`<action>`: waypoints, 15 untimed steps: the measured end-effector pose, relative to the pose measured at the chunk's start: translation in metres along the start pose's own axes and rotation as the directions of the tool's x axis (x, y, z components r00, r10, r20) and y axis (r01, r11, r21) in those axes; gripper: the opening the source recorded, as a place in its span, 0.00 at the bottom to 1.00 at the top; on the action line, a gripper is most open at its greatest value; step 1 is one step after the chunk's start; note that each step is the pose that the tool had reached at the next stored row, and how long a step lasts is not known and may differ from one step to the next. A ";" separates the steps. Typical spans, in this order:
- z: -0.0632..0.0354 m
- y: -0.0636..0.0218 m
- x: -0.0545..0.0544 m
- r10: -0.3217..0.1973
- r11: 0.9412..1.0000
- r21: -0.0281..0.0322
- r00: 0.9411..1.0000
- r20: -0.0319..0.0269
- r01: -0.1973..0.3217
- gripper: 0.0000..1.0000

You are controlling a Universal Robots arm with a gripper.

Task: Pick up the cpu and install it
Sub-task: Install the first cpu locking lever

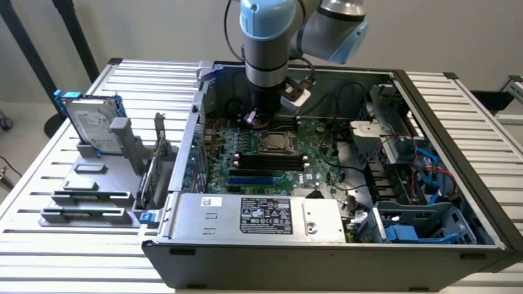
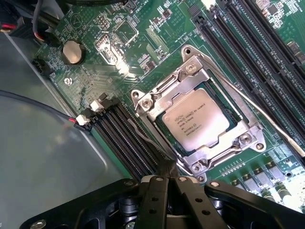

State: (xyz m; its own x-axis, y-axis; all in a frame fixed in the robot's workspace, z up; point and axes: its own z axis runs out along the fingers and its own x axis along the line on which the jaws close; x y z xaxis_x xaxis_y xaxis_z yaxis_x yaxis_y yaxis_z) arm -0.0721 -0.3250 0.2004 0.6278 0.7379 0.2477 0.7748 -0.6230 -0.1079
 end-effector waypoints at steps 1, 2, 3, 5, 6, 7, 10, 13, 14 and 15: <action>0.0001 0.0003 0.000 0.000 1.000 0.000 1.000 0.000 0.000 0.11; 0.0002 0.0006 0.000 0.000 1.000 0.000 1.000 0.001 0.000 0.11; 0.0002 0.0009 0.001 0.000 1.000 -0.001 1.000 0.001 0.000 0.11; 0.0005 0.0015 0.001 0.000 1.000 -0.002 1.000 0.002 0.000 0.11; 0.0006 0.0017 0.002 0.000 1.000 -0.002 1.000 0.003 0.000 0.11; 0.0007 0.0020 0.002 0.000 1.000 -0.003 1.000 0.003 0.000 0.11; 0.0010 0.0028 0.003 0.000 1.000 -0.004 1.000 0.005 0.000 0.11; 0.0012 0.0034 0.004 -0.001 1.000 -0.005 1.000 0.006 0.001 0.11; 0.0013 0.0037 0.004 -0.001 1.000 -0.005 1.000 0.006 0.001 0.11; 0.0014 0.0038 0.004 -0.001 1.000 -0.005 1.000 0.006 0.001 0.11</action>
State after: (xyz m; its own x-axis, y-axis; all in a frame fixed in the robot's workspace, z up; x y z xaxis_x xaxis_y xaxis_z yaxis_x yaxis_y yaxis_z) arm -0.0664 -0.3238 0.1997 0.6279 0.7398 0.2417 0.7747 -0.6238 -0.1029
